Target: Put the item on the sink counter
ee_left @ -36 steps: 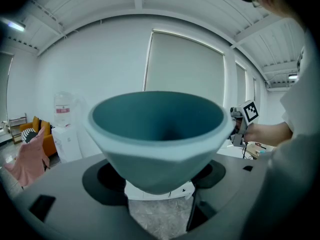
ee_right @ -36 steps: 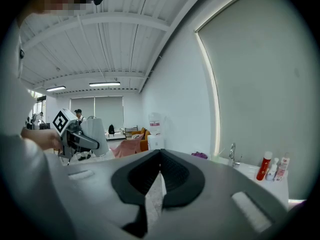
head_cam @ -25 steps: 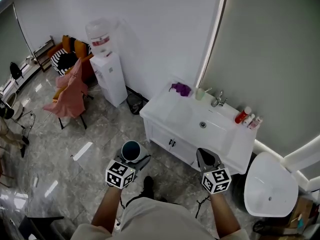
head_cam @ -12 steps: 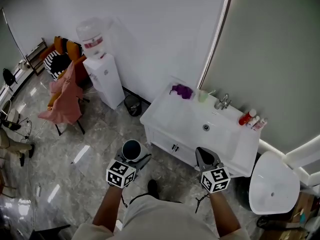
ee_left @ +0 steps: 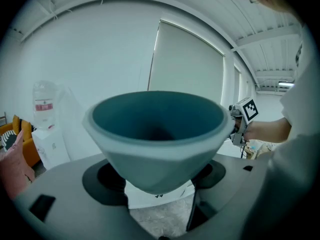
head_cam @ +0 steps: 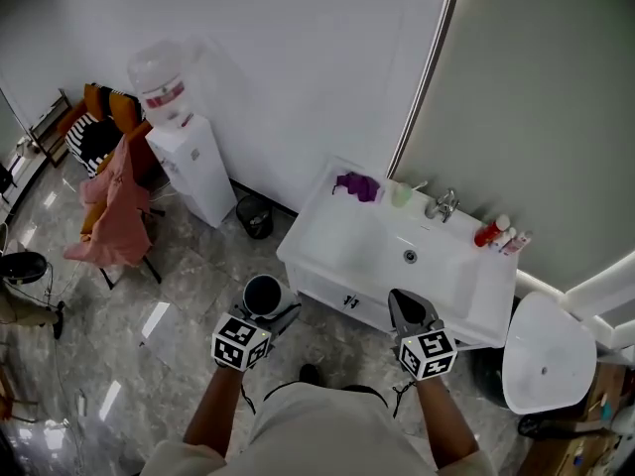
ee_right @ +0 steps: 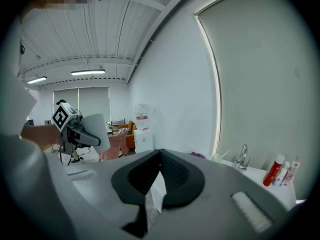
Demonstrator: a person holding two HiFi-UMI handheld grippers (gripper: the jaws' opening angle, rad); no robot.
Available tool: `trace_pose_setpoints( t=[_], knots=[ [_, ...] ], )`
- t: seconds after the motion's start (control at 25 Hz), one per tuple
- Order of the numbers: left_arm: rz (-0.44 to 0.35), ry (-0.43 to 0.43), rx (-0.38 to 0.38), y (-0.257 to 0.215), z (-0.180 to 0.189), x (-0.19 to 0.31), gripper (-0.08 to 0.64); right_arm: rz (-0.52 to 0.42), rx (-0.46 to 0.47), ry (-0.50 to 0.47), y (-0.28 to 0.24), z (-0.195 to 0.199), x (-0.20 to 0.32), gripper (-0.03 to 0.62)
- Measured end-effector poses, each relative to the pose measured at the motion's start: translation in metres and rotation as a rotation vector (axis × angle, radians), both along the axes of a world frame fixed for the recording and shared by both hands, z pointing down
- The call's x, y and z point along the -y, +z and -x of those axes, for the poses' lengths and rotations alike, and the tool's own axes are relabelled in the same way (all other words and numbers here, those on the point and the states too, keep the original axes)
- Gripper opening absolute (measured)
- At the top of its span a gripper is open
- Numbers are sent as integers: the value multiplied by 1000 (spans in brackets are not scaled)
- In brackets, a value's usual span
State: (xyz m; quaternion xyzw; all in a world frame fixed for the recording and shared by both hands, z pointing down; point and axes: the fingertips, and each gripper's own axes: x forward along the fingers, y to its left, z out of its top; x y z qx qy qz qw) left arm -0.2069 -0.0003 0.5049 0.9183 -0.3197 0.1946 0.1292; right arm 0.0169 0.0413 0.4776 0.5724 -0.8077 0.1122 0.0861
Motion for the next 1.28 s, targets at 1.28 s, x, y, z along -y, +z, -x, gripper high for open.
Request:
trace_pose_setpoints(
  t=[1.28],
  knots=[
    [72, -89, 31, 30, -64, 163, 353, 82, 20, -107, 44, -59, 184, 11]
  ],
)
